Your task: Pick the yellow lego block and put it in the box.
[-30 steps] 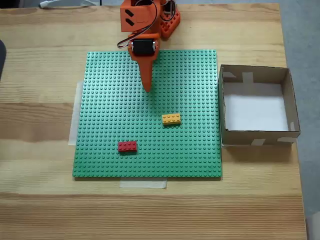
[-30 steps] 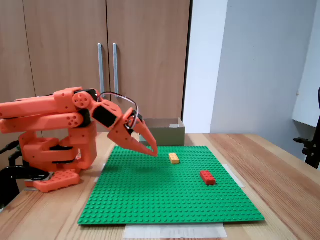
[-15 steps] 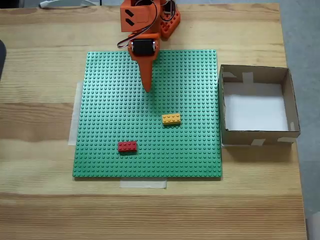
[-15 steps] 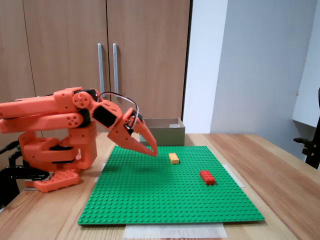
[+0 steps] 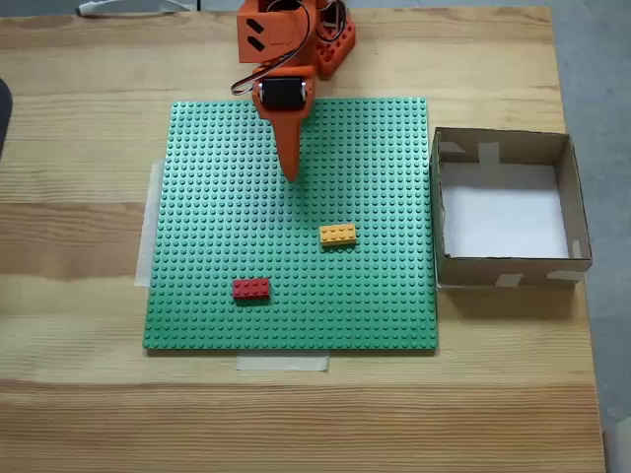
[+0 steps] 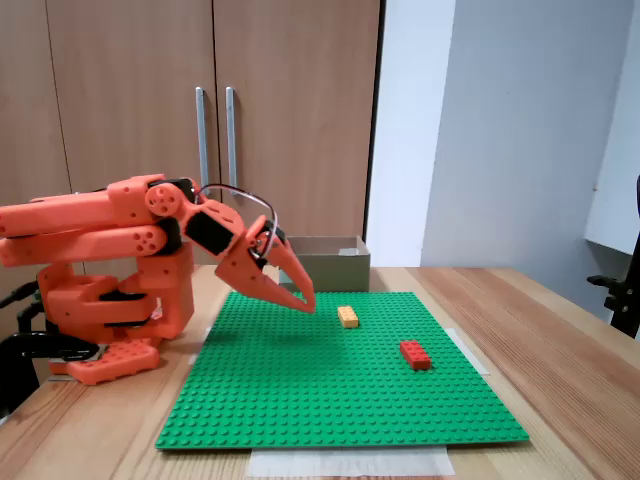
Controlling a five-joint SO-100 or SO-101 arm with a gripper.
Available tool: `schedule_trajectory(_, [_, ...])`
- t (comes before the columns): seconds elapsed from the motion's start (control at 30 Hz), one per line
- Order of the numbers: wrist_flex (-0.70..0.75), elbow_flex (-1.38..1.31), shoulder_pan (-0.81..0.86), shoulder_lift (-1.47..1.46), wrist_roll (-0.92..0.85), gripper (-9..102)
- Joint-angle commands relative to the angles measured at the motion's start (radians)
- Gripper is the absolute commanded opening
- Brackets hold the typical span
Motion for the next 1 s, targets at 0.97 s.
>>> schedule_trajectory(0.97, [0.041, -0.120, 0.006, -0.235, -0.005, 1])
